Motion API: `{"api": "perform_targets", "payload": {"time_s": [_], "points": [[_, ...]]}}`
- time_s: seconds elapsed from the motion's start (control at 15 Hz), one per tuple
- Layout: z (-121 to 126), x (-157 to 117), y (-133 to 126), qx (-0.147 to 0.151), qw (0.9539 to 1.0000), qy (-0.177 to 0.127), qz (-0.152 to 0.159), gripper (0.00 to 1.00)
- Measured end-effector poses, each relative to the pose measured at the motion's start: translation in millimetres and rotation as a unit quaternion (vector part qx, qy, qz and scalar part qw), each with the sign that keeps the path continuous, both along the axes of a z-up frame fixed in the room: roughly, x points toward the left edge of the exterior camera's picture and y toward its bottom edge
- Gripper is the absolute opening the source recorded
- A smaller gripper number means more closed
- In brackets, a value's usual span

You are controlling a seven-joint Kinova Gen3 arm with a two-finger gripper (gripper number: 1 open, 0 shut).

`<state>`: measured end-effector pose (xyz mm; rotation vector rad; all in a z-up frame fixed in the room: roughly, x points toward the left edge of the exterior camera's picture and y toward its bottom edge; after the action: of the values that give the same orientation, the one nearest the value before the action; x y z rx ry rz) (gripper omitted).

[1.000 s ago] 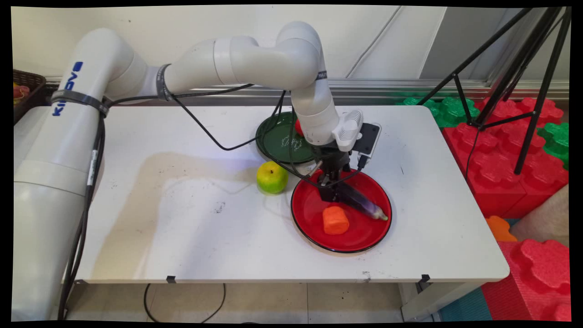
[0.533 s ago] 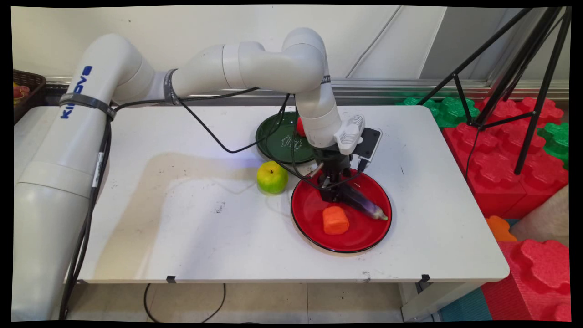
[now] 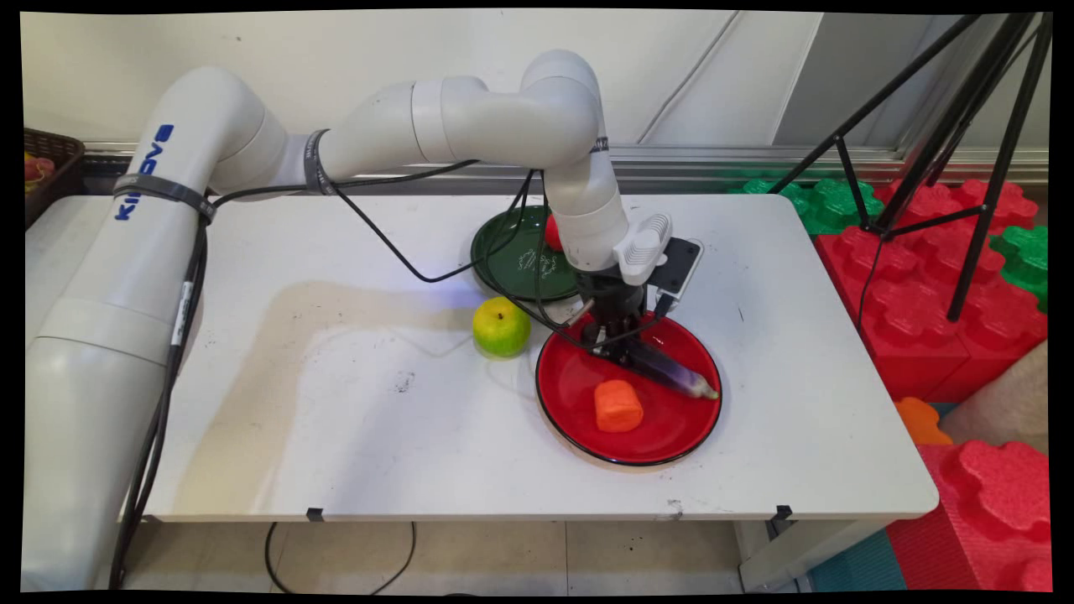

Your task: Place the picked object on the table

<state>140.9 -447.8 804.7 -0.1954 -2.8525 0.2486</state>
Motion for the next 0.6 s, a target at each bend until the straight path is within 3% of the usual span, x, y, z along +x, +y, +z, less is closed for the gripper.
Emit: {"api": "perform_targets", "payload": {"time_s": [0.27, 0.6], "points": [[13.7, 5.0, 1.7, -0.001, 0.9999, 0.005, -0.009, 0.00], [56.5, 20.9, 9.9, -0.013, 0.9997, 0.020, -0.009, 0.00]]}}
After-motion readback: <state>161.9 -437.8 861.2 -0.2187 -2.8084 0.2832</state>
